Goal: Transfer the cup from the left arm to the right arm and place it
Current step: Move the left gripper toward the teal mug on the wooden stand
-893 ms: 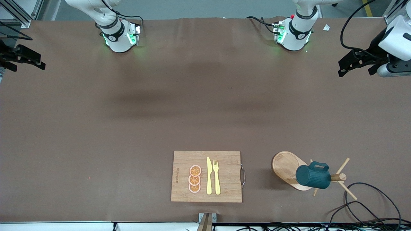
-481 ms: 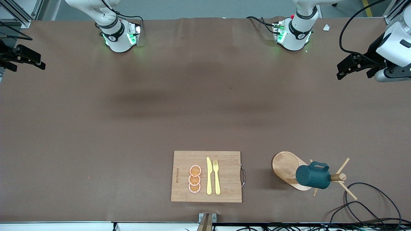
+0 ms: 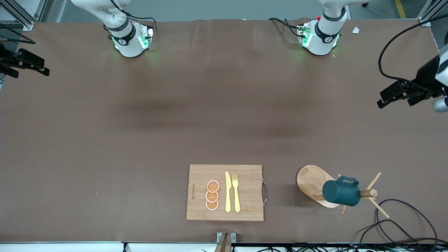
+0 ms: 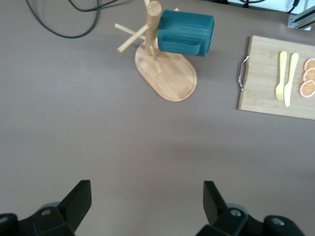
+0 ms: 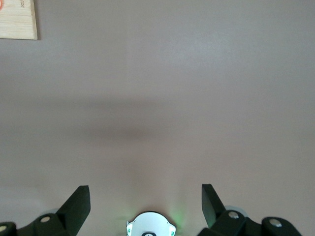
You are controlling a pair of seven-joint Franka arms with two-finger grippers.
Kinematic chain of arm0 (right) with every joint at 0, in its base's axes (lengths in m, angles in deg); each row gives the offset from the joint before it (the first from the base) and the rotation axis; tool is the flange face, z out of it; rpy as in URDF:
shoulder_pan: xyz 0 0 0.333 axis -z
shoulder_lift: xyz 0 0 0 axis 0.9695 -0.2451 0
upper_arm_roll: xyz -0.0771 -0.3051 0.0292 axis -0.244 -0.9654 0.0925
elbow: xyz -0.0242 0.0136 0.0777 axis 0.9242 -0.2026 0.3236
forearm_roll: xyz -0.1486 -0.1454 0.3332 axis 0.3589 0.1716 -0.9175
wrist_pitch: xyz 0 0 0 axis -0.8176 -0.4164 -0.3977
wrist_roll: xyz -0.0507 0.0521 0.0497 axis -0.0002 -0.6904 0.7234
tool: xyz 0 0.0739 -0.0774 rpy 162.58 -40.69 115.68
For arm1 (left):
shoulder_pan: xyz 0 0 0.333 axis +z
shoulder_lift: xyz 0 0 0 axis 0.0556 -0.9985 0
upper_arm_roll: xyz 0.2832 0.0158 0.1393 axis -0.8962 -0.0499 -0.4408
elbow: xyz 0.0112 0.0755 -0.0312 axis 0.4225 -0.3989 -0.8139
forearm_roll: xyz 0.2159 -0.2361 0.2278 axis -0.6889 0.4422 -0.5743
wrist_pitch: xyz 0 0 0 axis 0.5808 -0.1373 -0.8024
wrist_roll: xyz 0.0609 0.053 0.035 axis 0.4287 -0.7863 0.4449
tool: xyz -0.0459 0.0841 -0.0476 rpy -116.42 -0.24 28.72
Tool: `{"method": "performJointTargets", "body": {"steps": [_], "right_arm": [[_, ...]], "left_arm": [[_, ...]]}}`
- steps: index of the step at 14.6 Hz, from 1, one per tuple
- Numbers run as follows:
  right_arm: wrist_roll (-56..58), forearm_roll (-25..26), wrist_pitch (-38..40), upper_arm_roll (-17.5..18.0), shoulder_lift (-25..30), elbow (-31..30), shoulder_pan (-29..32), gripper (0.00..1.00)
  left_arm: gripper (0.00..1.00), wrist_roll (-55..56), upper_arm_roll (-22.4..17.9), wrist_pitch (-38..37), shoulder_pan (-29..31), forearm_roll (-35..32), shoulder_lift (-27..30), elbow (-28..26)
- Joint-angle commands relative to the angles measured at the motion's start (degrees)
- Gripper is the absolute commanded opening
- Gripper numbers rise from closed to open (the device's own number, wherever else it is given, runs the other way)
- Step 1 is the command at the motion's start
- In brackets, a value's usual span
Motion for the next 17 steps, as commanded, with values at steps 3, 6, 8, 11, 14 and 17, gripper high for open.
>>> {"method": "performJointTargets", "body": {"steps": [3, 6, 8, 11, 14, 17], "right_arm": [[-0.61, 0.59, -0.41, 0.1, 0.79, -0.97, -0.12, 1.0], [-0.61, 0.59, -0.41, 0.1, 0.79, -0.97, -0.12, 1.0], [-0.61, 0.59, -0.33, 0.1, 0.79, -0.97, -0.12, 1.0], [-0.61, 0.59, -0.33, 0.1, 0.79, -0.97, -0.12, 1.0], [-0.61, 0.59, -0.33, 0.1, 0.79, -0.97, -0.12, 1.0], [-0.61, 0.59, -0.33, 0.1, 0.79, -0.97, -0.12, 1.0]], "left_arm": [[1.0, 0.97, -0.04, 2.79, 2.83, 7.15, -4.37, 1.8], [1.0, 4.38, 0.04, 6.82, 4.15, 10.06, -6.66, 1.8], [1.0, 8.25, 0.04, 9.19, 4.06, 10.51, -8.06, 1.8], [1.0, 11.86, 0.04, 12.54, 3.88, 11.21, -10.0, 1.71], [1.0, 19.67, 0.04, 15.53, 3.8, 11.83, -11.93, 1.63], [1.0, 28.37, 0.48, 21.42, 3.09, 11.83, -13.77, 1.1]]}}
